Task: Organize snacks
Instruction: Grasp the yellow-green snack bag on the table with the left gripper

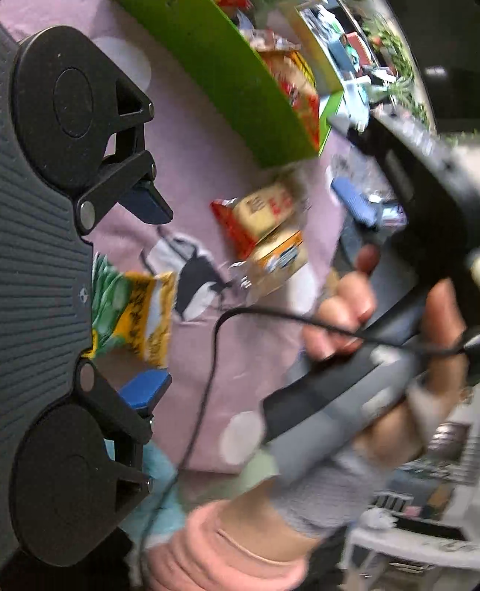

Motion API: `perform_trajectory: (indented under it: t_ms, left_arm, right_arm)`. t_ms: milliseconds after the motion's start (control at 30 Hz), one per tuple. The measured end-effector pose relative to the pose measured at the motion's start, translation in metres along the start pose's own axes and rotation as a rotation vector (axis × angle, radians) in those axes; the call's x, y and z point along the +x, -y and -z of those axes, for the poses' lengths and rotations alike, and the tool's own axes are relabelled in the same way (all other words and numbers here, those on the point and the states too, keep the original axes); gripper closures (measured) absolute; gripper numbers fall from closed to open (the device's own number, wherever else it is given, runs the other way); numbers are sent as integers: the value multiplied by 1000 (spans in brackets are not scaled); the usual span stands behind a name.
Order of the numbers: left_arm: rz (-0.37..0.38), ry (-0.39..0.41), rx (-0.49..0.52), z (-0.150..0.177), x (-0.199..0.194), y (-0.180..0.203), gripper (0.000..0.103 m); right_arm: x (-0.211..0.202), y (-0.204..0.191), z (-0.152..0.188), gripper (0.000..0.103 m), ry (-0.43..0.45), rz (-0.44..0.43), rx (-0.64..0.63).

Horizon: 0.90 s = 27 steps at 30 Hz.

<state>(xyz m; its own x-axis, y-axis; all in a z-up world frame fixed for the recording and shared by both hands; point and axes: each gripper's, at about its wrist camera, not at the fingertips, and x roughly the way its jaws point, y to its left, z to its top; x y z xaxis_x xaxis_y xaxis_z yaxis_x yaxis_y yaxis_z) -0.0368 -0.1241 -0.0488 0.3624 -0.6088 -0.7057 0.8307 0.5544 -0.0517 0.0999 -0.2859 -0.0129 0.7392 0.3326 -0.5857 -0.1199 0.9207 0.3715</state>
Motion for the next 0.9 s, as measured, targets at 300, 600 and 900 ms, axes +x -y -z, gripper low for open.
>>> perform_trajectory:
  t_ms: [300,600,900]
  left_arm:
    - [-27,-73,-13,7,22,1,53]
    - [-140,-22,-135,8,4,-31,54]
    - [-264,63,-291,15,-22,-67,54]
  right_arm:
    - [-3,8,12,33,-18,6,11]
    - [-4,23,21,32,-38,23,44]
    - [-3,33,29,31,-63,45,72]
